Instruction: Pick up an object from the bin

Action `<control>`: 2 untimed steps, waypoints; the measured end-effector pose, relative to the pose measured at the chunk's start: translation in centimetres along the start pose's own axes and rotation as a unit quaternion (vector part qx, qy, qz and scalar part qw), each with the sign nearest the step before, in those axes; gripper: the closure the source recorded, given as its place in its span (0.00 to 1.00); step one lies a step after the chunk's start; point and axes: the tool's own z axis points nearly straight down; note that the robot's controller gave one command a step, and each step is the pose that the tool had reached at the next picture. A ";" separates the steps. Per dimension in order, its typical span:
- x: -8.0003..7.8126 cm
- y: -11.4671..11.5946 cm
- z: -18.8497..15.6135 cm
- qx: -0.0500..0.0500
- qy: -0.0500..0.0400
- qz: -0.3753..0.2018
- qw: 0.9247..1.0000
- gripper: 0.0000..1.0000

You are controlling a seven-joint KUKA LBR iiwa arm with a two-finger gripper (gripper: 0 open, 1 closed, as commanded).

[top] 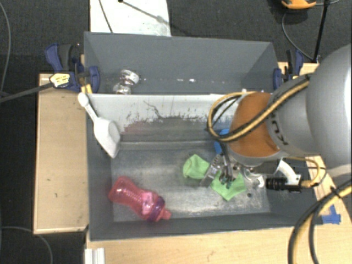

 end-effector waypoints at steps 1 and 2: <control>0.0 0.0 0.0 0.000 0.000 0.000 1.000 1.00; 0.1 -0.1 -0.4 0.001 0.002 0.000 1.000 1.00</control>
Offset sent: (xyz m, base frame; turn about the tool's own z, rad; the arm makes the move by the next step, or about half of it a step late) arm 0.0000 -0.0002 0.0835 0.0000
